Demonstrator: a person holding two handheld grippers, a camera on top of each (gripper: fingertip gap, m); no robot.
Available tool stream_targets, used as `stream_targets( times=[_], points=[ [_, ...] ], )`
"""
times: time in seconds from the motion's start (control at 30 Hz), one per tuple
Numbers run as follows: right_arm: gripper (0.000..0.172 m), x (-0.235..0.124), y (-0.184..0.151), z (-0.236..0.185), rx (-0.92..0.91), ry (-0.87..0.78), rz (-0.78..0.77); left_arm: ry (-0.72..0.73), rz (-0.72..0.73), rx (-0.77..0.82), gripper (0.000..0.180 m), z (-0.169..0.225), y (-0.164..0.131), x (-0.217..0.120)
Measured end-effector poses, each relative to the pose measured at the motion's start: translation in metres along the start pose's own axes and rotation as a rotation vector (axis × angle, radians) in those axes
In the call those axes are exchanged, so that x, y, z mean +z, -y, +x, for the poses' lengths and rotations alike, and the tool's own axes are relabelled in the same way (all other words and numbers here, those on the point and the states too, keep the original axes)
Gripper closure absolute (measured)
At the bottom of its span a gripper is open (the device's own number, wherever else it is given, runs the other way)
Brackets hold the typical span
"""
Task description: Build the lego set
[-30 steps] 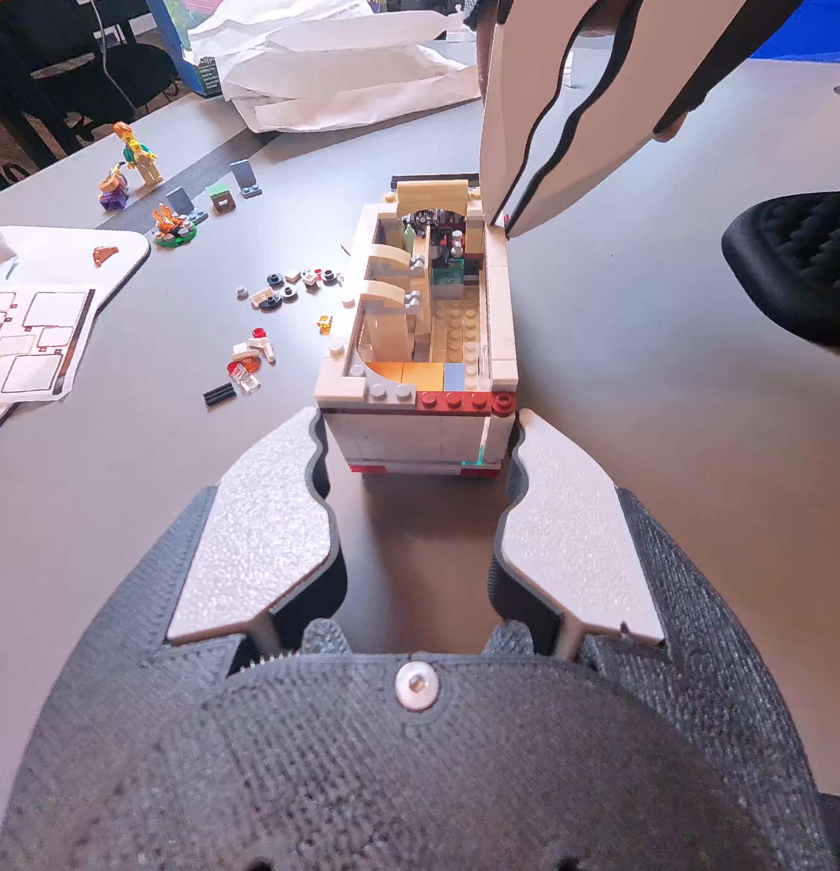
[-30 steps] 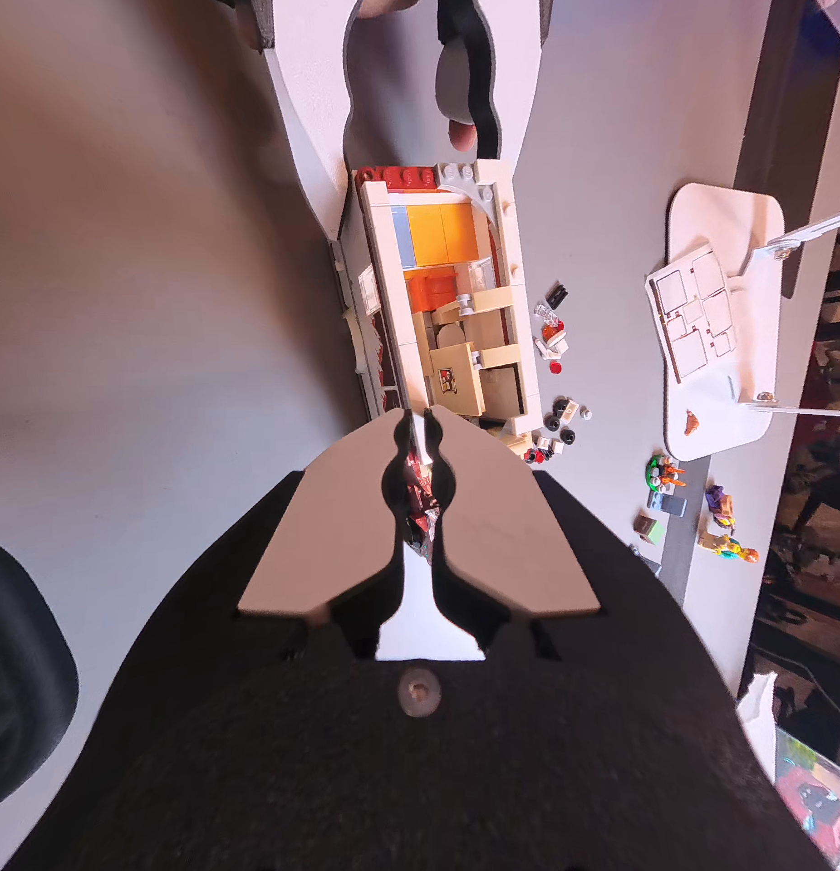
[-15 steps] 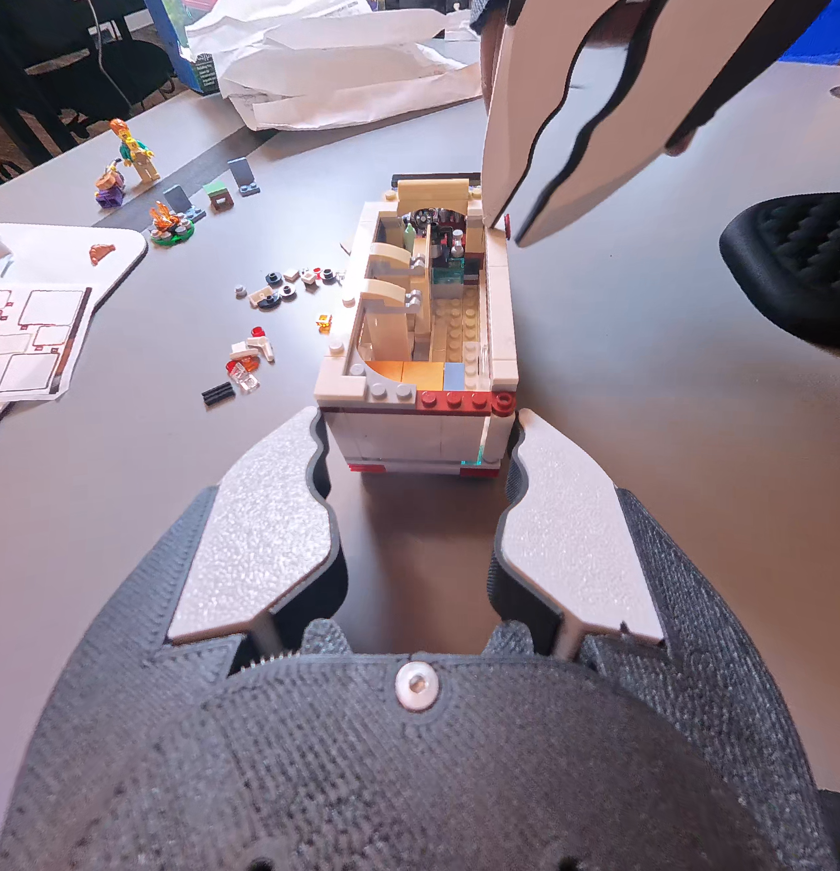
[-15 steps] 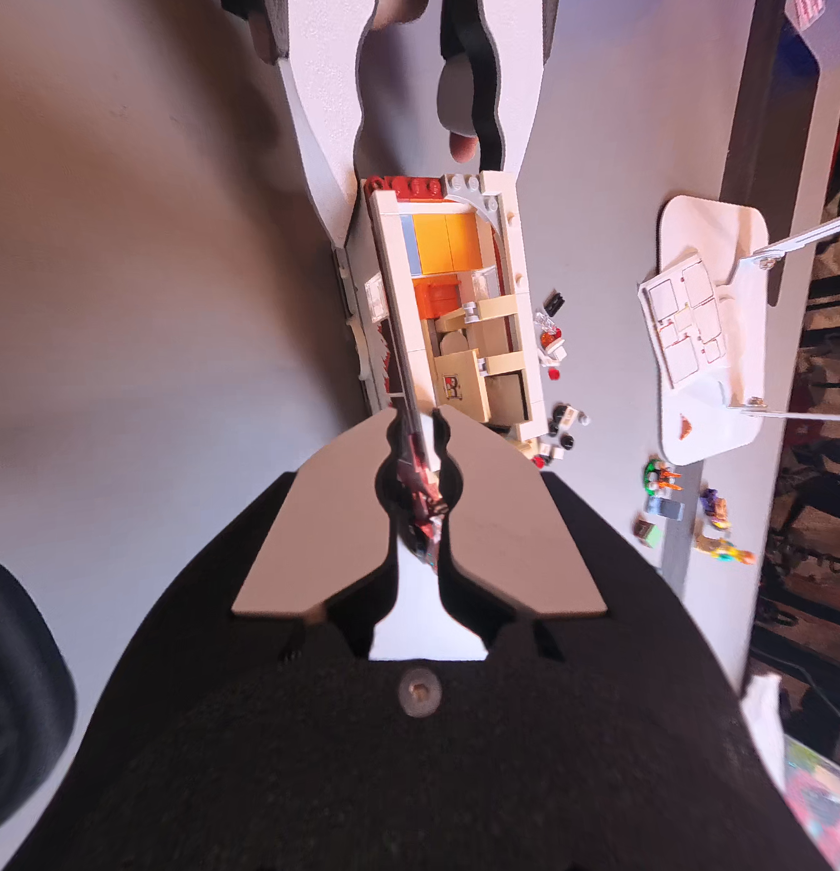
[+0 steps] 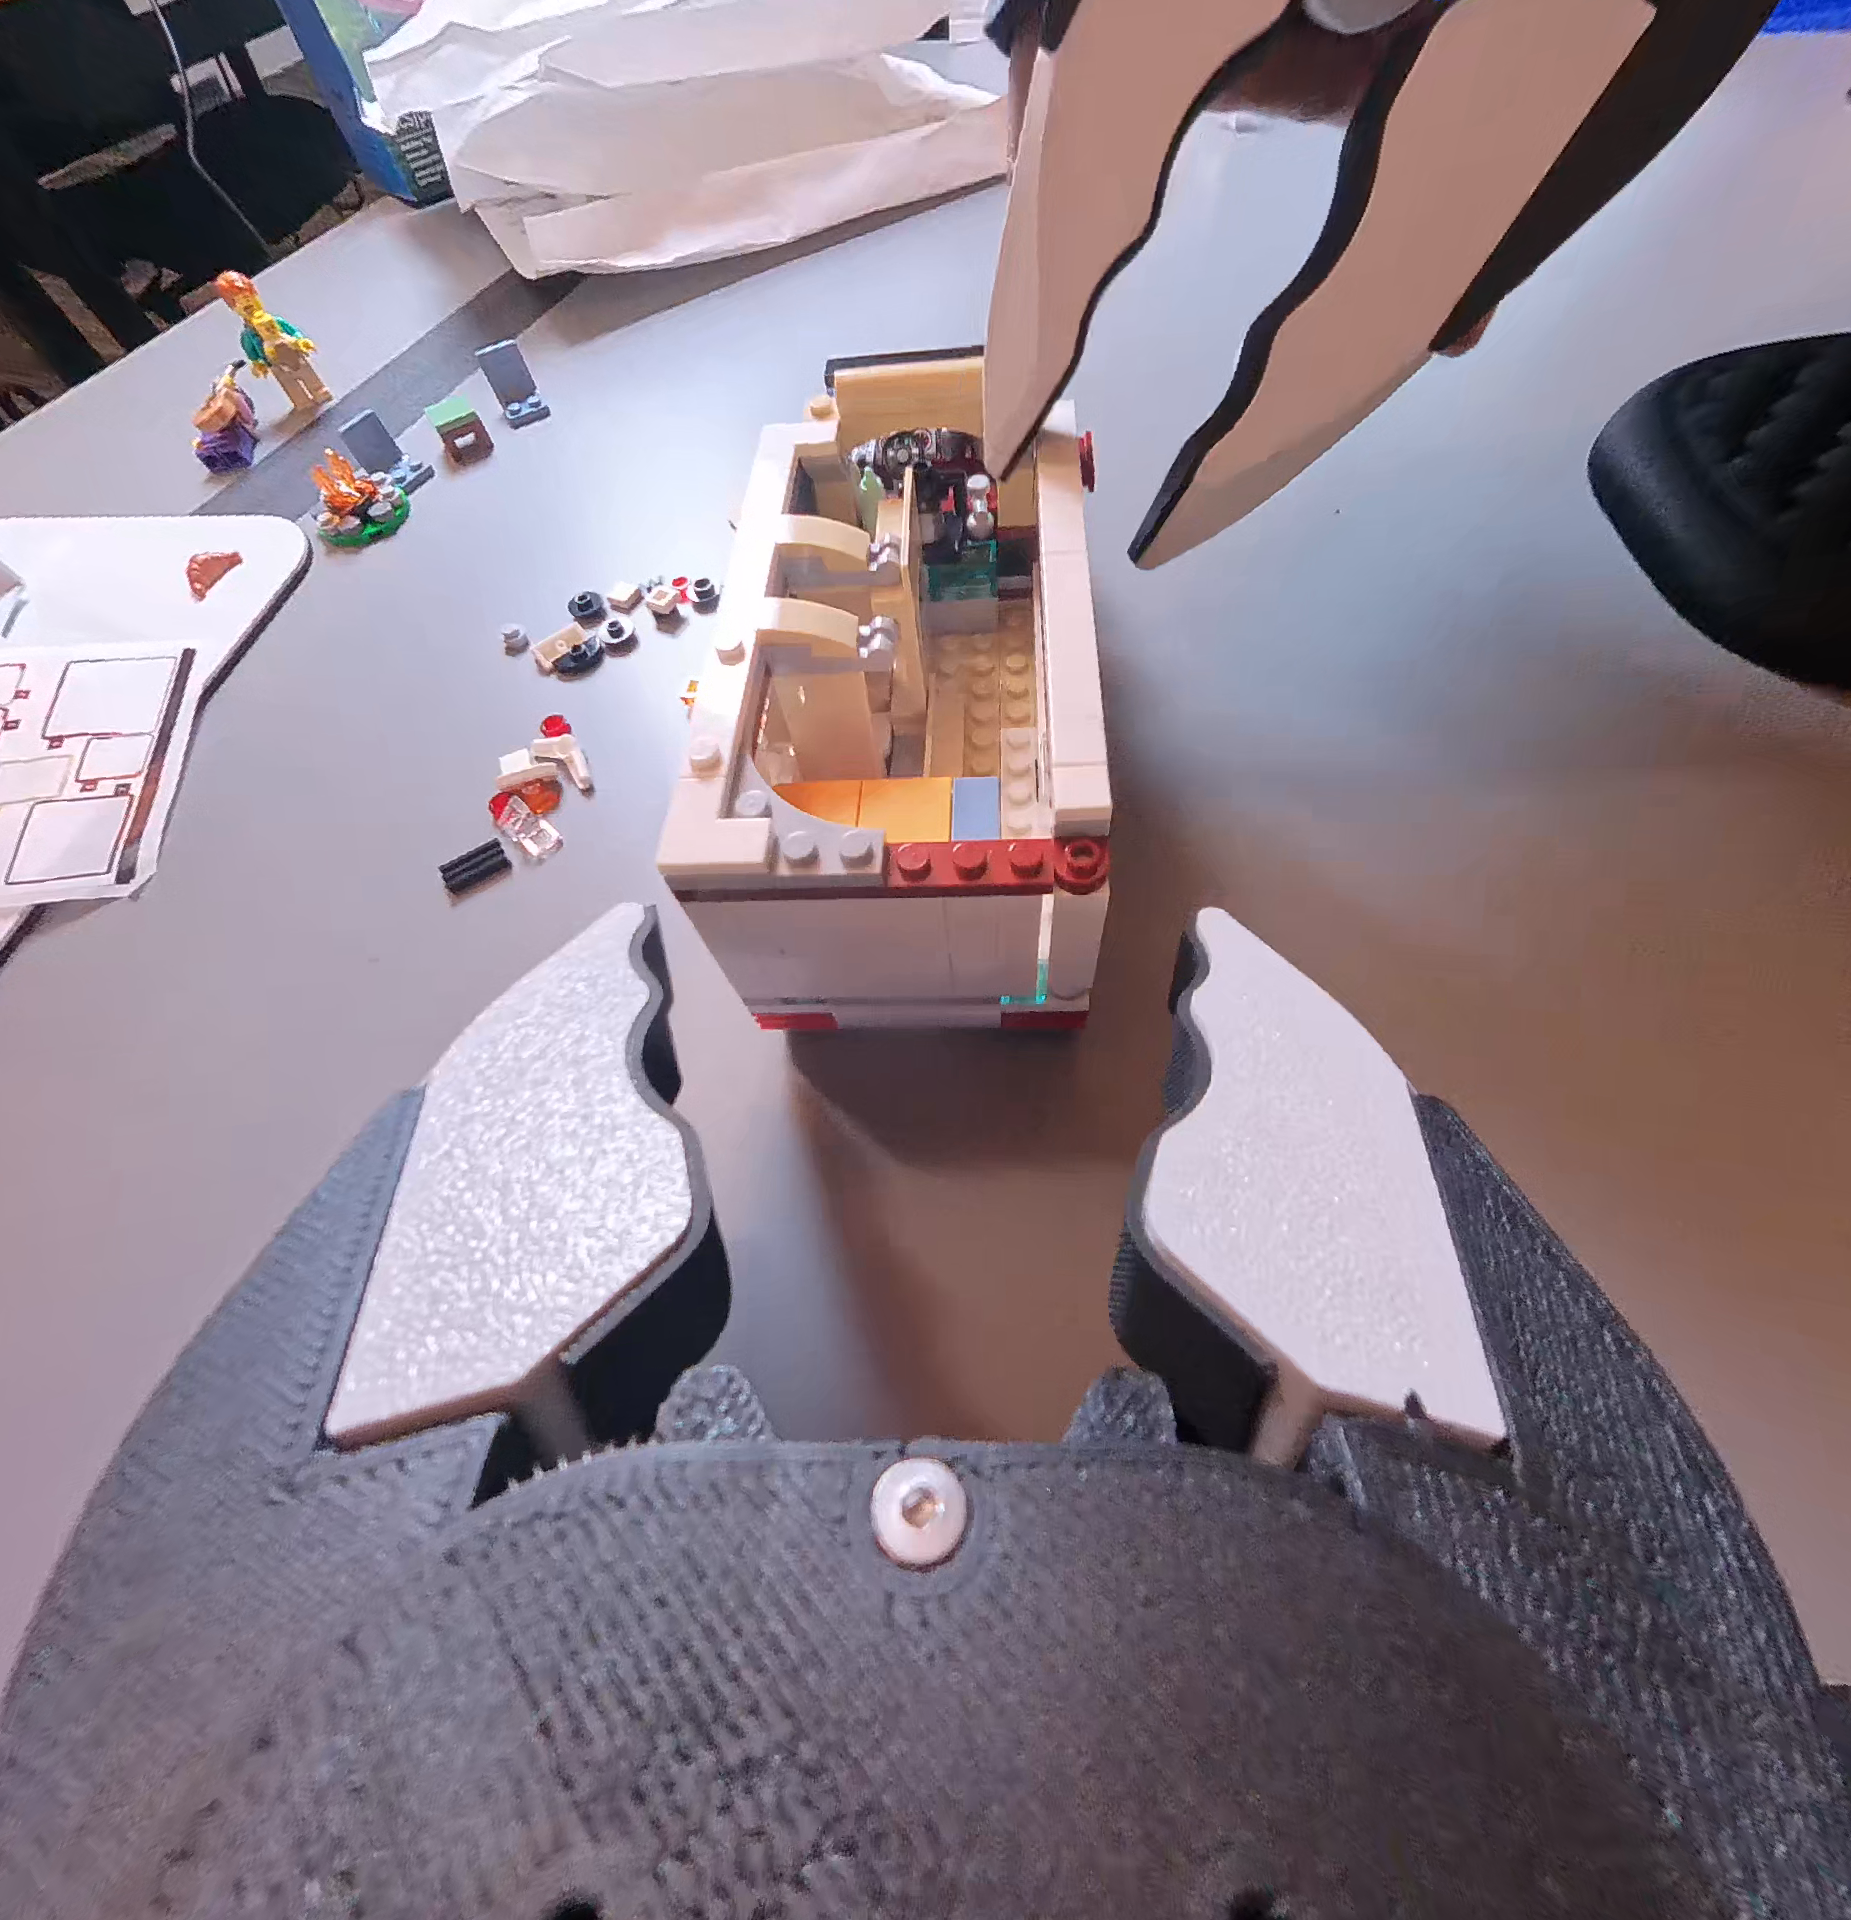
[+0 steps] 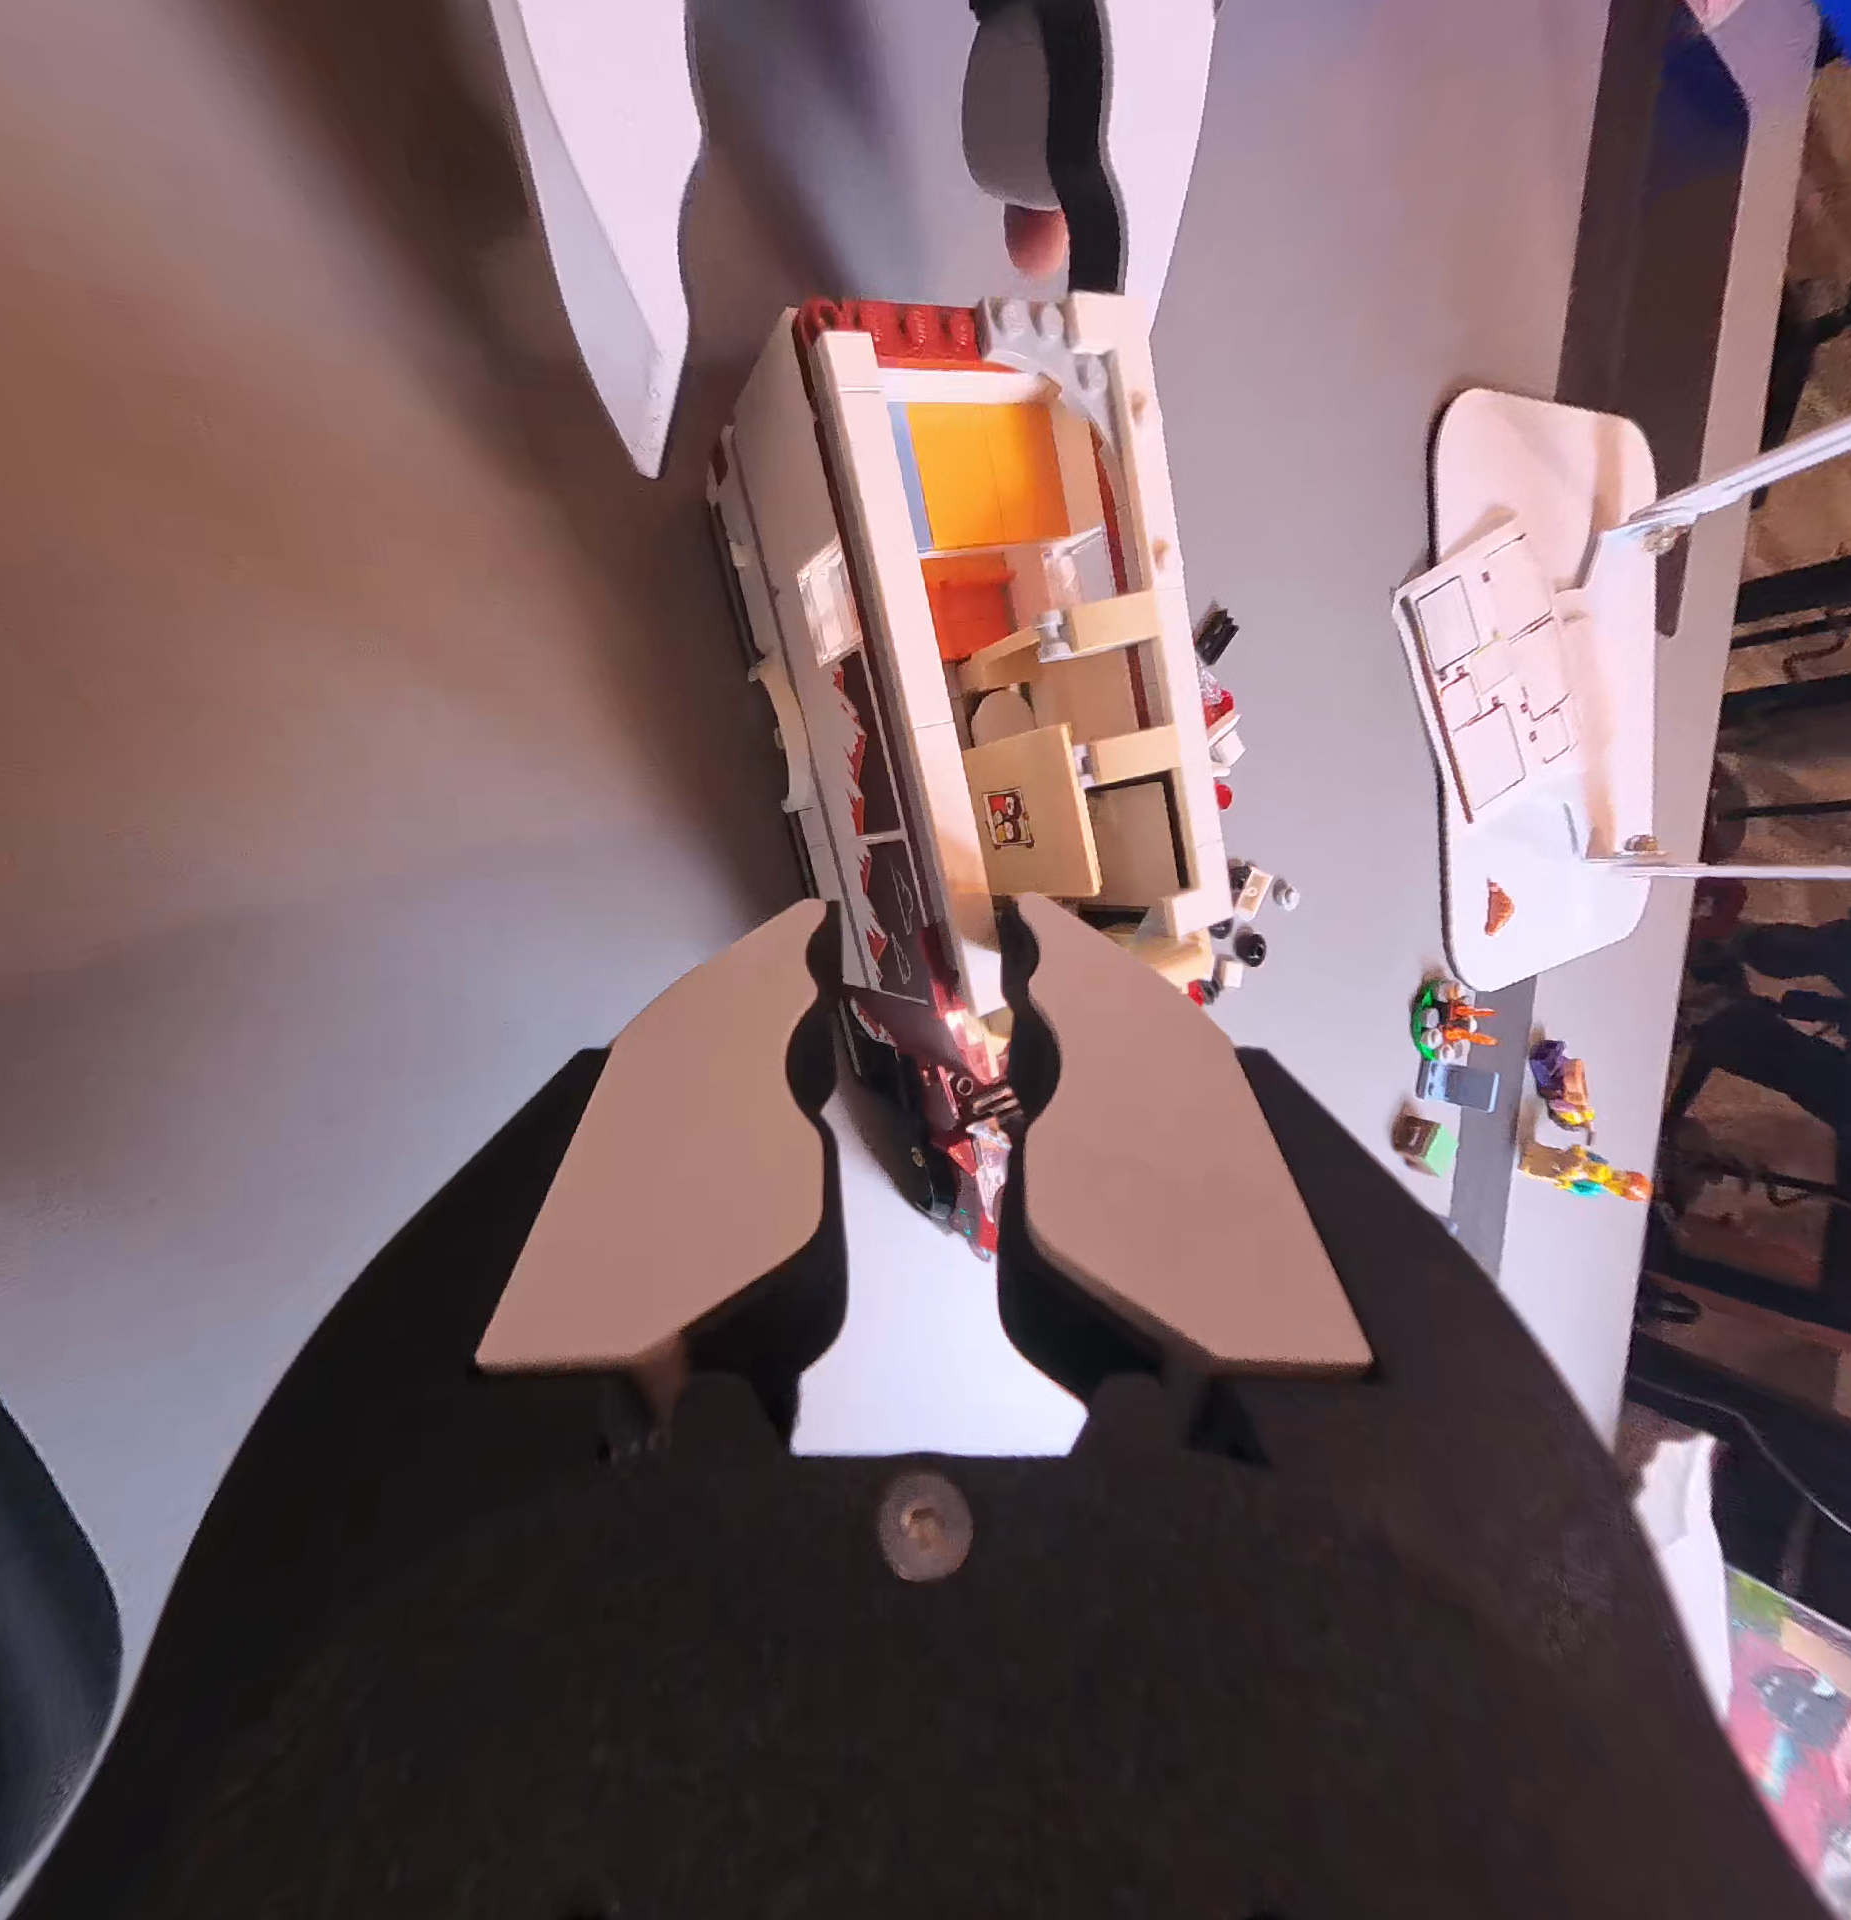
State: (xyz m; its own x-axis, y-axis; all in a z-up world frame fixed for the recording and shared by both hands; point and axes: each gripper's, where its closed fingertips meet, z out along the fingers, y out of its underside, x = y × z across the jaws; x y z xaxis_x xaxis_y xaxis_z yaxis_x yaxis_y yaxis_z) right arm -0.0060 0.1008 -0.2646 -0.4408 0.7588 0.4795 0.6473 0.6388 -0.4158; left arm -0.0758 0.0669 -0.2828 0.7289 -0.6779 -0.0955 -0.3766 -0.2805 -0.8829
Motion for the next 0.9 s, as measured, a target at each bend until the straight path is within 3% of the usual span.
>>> stream_targets(
  times=[0.4, 0.6, 0.73, 0.9],
  points=[
    [0.154, -0.016, 0.005, -0.01, 0.045, -0.004, 0.032, 0.034, -0.148, 0.068, 0.089, 0.002, -0.018, 0.012],
    [0.154, -0.015, 0.007, -0.001, 0.064, 0.0, 0.03, 0.039, -0.156, 0.05, 0.09, -0.011, -0.017, 0.018],
    [0.154, -0.009, 0.002, -0.002, 0.046, 0.044, -0.051, -0.028, -0.177, 0.036, 0.088, -0.011, -0.018, 0.025],
    [0.158, -0.006, 0.001, -0.007, 0.05, 0.077, -0.096, -0.079, -0.194, 0.017, 0.098, -0.005, -0.018, 0.028]
  ],
)
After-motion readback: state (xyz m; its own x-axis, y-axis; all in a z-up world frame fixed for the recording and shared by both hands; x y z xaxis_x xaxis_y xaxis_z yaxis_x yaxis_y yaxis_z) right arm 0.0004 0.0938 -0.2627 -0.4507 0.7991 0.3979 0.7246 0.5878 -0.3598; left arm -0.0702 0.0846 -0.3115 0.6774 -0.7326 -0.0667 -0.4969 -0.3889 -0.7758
